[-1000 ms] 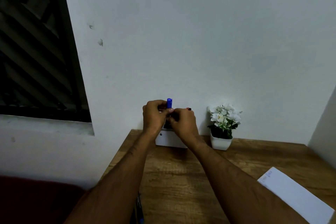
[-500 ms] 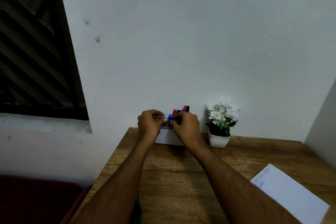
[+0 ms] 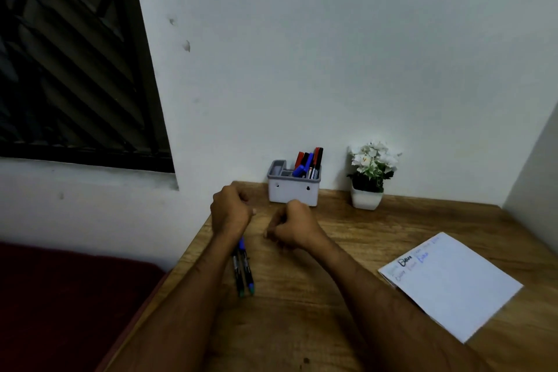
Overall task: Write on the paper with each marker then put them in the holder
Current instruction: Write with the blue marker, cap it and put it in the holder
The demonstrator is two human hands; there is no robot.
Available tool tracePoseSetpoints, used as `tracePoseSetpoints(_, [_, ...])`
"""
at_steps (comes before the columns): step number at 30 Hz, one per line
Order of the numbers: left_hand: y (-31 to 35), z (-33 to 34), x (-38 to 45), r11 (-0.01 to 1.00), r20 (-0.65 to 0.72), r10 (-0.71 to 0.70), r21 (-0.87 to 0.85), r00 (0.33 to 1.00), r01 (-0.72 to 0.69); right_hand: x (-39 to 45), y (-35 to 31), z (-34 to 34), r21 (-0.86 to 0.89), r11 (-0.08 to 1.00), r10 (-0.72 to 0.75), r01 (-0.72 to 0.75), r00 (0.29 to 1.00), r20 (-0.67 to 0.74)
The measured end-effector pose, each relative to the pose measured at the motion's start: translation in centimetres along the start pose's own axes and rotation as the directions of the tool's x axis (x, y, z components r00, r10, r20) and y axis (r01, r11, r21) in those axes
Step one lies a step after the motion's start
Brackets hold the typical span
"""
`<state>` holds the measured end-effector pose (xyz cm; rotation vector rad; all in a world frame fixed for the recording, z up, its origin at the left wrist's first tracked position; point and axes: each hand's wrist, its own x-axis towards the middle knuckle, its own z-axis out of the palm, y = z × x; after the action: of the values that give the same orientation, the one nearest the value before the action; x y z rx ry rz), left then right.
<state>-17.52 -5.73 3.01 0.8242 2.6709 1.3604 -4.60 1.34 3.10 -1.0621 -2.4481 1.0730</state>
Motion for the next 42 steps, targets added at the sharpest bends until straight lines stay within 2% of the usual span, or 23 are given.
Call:
tracePoseSetpoints(3, [-1.2,-1.1,-1.4,0.996,0.019,-0.075,0.042,0.997,0.074,-1.6,-0.8,1.4,0.005,0.999,0.039,-0.04,0.993,0.115])
tracePoseSetpoints(6, [-2.3,-1.6,-2.2,0.993,0.029,-0.113,0.045,0.993,0.112,-2.7,-1.2,2.9,-0.035,0.999,0.035,-0.03,0.99,0.14])
tracePoseSetpoints(11, [-3.4,-1.6,-3.1,0.993,-0.001,-0.113,0.047,0.994,0.113,-3.9,-1.9,4.2,-0.129,0.991,-0.038,0.043,0.998,0.043])
tracePoseSetpoints(16, [-3.5,-1.1,-3.4,0.993,0.018,-0.12,0.002,0.993,0.12,-4.5,-2.2,4.3,-0.205,0.975,-0.081,0.089,0.996,0.048])
tracePoseSetpoints(20, [-3.1,-0.6,-3.5,0.993,0.042,-0.114,-0.003,0.993,0.114,-4.2,-1.5,4.1,-0.199,0.977,-0.077,0.076,0.997,0.002])
tracePoseSetpoints(26, [-1.2,0.5,-3.7,0.996,0.029,-0.058,-0.065,0.998,0.059,-3.4,0.1,2.3,-0.124,0.992,-0.03,0.011,0.989,-0.148])
tracePoseSetpoints(29, [0.9,1.2,-4.0,0.971,0.134,-0.11,-0.197,0.985,0.135,-4.0,0.9,0.6,-0.061,0.998,-0.031,0.02,0.982,-0.184])
tracePoseSetpoints(31, [2.2,1.8,-4.3,0.9,0.255,-0.163,-0.358,0.953,0.25,-4.5,1.5,-0.4,-0.028,0.999,-0.05,0.044,0.969,-0.242])
tracePoseSetpoints(34, [4.2,2.6,-5.3,0.78,0.414,-0.179,-0.494,0.892,0.385,-5.3,2.8,-2.0,0.017,0.998,-0.051,0.059,0.949,-0.31])
tracePoseSetpoints(37, [6.0,3.7,-6.1,0.704,0.506,-0.184,-0.53,0.843,0.472,-6.0,3.8,-3.4,0.093,0.995,-0.01,0.045,0.938,-0.345])
tracePoseSetpoints(42, [7.6,6.0,-6.4,0.684,0.57,-0.198,-0.502,0.798,0.529,-6.4,6.0,-4.9,0.198,0.98,0.077,-0.006,0.933,-0.352])
